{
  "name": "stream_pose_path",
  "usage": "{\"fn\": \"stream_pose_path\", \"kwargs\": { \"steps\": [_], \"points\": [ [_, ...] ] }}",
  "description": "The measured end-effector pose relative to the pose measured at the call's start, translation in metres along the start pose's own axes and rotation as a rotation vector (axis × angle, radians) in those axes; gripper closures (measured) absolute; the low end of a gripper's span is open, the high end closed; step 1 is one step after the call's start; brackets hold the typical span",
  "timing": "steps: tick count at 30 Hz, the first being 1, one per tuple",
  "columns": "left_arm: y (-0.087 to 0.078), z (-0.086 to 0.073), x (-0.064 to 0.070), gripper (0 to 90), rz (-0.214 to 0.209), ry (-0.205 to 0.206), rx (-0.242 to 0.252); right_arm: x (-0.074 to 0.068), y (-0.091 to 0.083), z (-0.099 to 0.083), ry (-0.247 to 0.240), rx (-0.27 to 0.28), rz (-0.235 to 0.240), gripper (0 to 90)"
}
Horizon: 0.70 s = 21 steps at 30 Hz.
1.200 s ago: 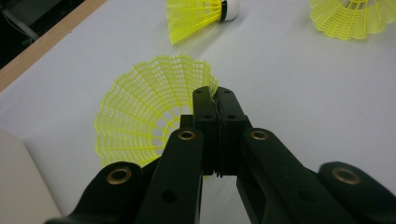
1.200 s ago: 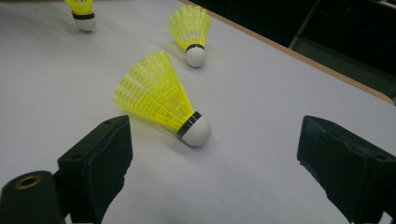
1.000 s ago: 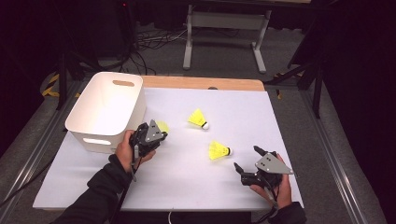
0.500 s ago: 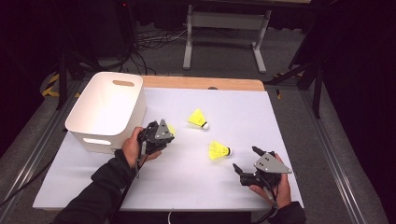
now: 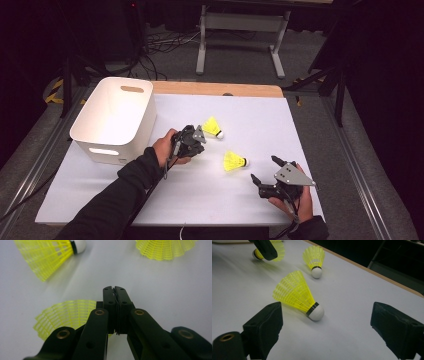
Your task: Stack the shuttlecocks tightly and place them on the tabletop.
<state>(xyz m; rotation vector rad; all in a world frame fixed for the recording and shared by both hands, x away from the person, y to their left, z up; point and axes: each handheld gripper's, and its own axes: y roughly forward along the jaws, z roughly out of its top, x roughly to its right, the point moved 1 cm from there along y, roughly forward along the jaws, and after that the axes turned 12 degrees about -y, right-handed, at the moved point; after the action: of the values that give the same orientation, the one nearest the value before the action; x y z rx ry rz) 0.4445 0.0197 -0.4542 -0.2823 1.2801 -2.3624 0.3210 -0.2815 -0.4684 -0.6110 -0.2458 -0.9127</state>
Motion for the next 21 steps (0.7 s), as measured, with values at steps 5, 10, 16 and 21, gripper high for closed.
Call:
{"fn": "stream_pose_path", "kwargs": {
  "steps": [5, 10, 16, 21],
  "points": [
    [0.002, 0.000, 0.001, 89.3, -0.036, -0.001, -0.013, -0.002, 0.002, 0.001, -0.005, -0.006, 0.011, 11.8],
    [0.007, 0.001, 0.001, 89.6, -0.029, 0.001, -0.035, -0.002, 0.003, 0.000, -0.012, -0.019, -0.006, 12.1],
    [0.012, 0.001, 0.000, 89.7, -0.020, -0.011, -0.049, 0.002, 0.003, -0.001, -0.008, -0.026, -0.018, 12.0],
    [0.011, 0.004, 0.000, 89.7, -0.015, -0.024, -0.024, 0.001, 0.003, -0.001, -0.013, -0.028, -0.013, 12.1]
  ]
}}
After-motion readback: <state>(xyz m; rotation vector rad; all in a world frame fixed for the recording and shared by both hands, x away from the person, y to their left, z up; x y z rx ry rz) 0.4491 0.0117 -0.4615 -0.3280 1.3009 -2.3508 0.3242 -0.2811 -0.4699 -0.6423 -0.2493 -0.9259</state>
